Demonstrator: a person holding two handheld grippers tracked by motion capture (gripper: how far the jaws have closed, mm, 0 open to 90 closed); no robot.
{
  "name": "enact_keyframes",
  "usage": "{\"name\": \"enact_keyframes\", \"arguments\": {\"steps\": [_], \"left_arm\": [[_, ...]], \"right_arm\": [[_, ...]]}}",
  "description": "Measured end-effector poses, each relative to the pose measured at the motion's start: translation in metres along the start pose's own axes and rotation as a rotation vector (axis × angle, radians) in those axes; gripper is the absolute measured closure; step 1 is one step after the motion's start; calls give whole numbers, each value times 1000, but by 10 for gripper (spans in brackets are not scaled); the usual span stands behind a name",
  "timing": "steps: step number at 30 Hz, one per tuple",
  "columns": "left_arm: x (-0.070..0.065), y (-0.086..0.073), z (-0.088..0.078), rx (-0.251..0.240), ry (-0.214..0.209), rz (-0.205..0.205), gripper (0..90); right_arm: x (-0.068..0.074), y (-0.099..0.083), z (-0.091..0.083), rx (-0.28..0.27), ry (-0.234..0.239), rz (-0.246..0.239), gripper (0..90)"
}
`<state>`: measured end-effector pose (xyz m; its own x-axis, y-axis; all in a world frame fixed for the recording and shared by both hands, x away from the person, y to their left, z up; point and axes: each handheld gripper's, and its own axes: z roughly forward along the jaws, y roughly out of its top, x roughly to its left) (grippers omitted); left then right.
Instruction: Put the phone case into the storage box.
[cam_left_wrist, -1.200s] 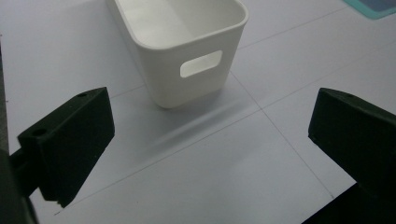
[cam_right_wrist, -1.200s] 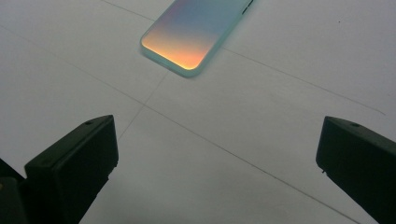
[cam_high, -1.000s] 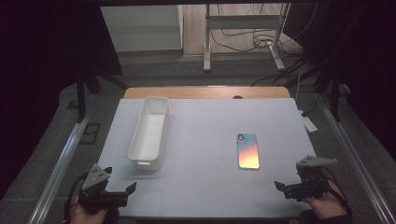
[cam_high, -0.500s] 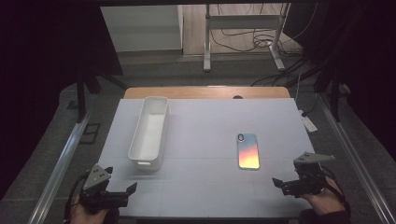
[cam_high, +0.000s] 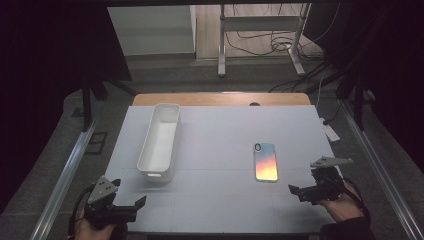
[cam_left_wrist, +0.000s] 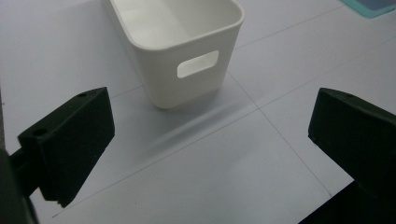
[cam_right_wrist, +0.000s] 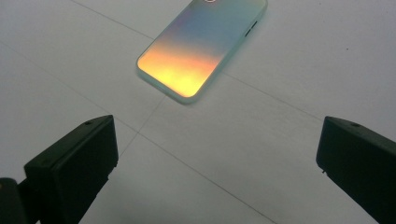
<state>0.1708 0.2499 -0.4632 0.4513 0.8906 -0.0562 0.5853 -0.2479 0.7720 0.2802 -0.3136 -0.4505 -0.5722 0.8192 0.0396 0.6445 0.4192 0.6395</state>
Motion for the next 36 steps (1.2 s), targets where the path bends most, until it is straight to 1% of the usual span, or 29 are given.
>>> {"name": "enact_keyframes", "arguments": {"steps": [5, 6, 16, 26, 33, 36], "left_arm": [[0, 0, 0, 1, 0, 4, 9], [0, 0, 0, 2, -1, 5, 8], [-1, 0, 0, 5, 2, 8, 9], [-1, 0, 0, 6, 3, 10, 8], [-1, 0, 0, 5, 2, 9, 8], [-1, 0, 0, 5, 1, 10, 8]], "right_arm": [[0, 3, 3, 2, 3, -7, 0], [0, 5, 5, 8, 2, -18, 0], [0, 13, 14, 25, 7, -44, 0], [3, 25, 24, 38, 26, -77, 0], [5, 32, 30, 44, 39, -76, 0], [6, 37, 34, 49, 53, -94, 0]]}}
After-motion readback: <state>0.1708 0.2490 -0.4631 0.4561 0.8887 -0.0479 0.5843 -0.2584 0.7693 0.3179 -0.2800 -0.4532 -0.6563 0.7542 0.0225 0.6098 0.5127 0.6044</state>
